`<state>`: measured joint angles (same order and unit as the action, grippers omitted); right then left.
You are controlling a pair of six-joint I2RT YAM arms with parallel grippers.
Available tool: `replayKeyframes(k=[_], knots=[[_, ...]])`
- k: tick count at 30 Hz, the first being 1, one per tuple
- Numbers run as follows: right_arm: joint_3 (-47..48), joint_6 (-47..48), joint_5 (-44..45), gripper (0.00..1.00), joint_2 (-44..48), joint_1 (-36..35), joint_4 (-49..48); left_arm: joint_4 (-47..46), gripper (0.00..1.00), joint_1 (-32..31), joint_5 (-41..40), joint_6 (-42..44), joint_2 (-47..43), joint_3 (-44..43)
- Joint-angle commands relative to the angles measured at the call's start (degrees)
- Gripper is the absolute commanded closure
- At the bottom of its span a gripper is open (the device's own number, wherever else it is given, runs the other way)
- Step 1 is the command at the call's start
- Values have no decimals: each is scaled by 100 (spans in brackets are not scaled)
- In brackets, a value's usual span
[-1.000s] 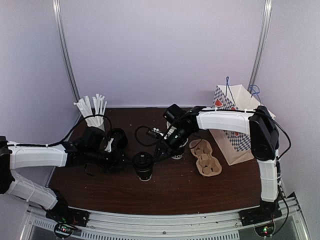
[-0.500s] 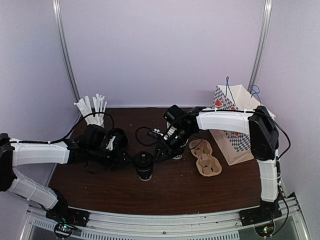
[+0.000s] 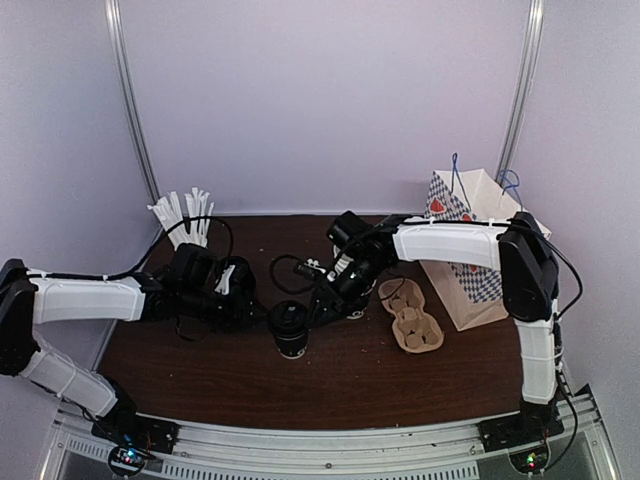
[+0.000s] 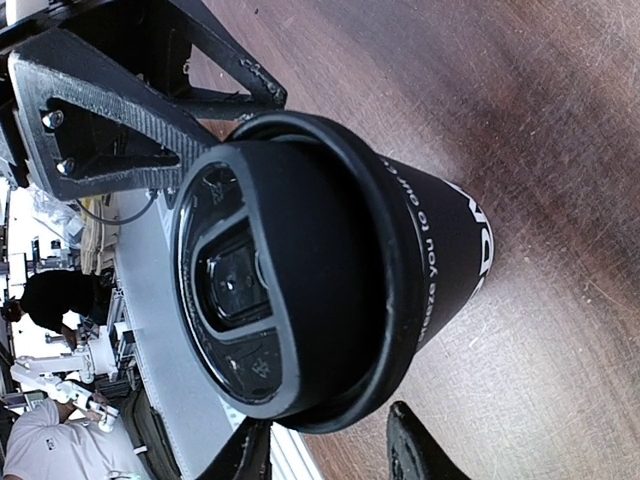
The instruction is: Pack the takeout coffee
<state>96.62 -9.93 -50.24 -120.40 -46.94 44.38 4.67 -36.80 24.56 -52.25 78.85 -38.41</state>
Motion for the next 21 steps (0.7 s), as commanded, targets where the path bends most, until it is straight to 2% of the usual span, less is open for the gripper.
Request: replayKeyframes(k=[1, 6, 14, 21], knots=[[-194, 42, 419, 60, 17, -87, -284, 1255, 53, -100, -338, 355, 408, 236], [-104, 123, 371, 53, 266, -69, -237, 1470, 53, -83, -431, 541, 374, 126], [-185, 342, 319, 58, 623, -68, -198, 2268, 53, 224, -367, 1392, 72, -289], [-253, 382, 234, 59, 869, -74, -240, 2400, 53, 296, -134, 1770, 489, -675]])
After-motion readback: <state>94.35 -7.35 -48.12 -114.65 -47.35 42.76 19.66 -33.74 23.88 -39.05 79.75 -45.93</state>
